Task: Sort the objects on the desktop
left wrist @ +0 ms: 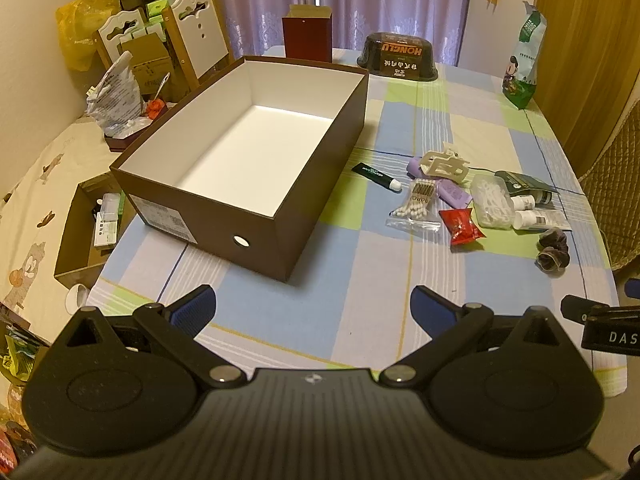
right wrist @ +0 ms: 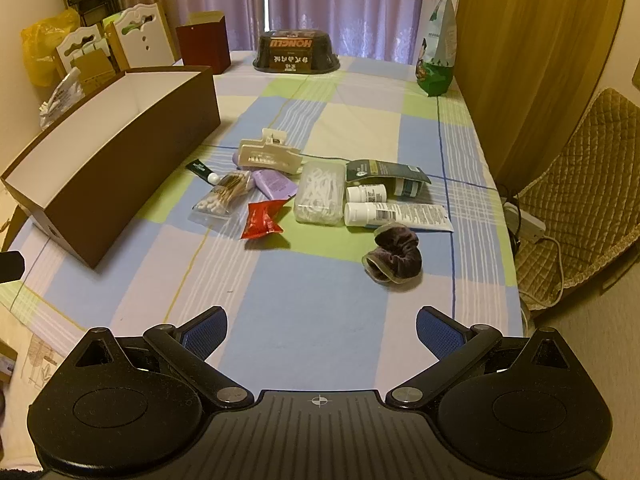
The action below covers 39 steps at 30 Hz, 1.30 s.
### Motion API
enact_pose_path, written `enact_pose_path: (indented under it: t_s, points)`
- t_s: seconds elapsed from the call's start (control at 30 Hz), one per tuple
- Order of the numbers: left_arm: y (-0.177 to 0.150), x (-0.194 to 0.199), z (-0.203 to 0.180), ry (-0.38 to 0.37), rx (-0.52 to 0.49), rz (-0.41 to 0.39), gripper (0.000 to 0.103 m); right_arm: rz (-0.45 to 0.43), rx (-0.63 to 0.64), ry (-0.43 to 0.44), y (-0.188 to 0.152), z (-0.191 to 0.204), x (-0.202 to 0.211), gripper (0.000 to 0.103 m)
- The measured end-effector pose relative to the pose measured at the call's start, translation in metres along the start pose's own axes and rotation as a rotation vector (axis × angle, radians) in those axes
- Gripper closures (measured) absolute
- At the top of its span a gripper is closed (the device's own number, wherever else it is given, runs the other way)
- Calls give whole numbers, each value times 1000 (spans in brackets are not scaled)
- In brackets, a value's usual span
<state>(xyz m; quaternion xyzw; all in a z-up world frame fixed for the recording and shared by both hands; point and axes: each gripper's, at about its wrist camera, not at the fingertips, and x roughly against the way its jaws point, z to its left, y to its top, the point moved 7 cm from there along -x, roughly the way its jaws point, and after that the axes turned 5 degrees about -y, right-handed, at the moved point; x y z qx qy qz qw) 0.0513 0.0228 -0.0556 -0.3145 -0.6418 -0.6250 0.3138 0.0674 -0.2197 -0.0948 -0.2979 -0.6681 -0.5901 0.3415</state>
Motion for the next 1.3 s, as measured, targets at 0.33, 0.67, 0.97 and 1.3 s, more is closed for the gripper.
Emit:
enact_pose_path:
  t_s: [0.33,0.67,0.97,1.3]
  points:
    - [6,-6,-8,3,-12,5,1,0,-1,0,6,-8,-5,0]
    - [11,-16,-16,4,-15,20,1,-2,-5,8,12,-18,-11,0]
    - [14,-29,-29,0,-22,40,1,-59,-41,23,23,-32,-15,0]
    - [19,-49,-55,-18,-56,64,1,-65,-26,62,31,-51,-26,0]
